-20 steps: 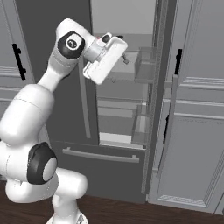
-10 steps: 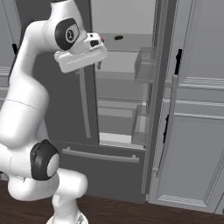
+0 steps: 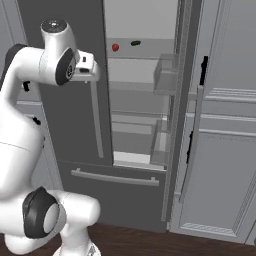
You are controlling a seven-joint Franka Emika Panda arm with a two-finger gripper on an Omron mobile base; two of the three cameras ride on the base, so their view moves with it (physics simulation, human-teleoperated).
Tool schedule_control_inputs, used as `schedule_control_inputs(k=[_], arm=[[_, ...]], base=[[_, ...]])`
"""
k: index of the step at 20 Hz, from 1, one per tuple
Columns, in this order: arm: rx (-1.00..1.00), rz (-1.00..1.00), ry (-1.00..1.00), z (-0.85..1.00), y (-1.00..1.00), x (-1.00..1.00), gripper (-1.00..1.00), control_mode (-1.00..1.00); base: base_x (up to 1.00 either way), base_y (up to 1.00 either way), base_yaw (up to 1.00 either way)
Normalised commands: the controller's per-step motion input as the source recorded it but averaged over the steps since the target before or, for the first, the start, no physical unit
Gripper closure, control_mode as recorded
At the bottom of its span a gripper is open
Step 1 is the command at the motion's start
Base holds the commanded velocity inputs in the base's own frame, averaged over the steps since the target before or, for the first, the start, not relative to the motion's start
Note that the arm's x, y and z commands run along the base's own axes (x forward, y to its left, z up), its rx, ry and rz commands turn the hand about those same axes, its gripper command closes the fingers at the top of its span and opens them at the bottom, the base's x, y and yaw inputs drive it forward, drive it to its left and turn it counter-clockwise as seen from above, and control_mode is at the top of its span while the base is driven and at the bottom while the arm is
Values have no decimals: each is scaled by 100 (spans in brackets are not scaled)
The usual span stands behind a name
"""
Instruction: Take the strawberry from the fridge and place it on top of the pancake, located on the dining counter.
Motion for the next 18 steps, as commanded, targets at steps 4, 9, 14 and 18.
schedule_control_inputs(k=[4, 9, 14, 18], arm=[[-7, -6, -11, 0, 39, 69, -100, -100], [-5, -15, 0, -4, 26, 83, -100, -100], [8, -16, -1, -1, -3, 64, -100, -100], [0, -20, 0, -23, -6, 47, -100, -100]], base=[[0, 0, 0], [0, 0, 0], [0, 0, 0], [0, 0, 0]])
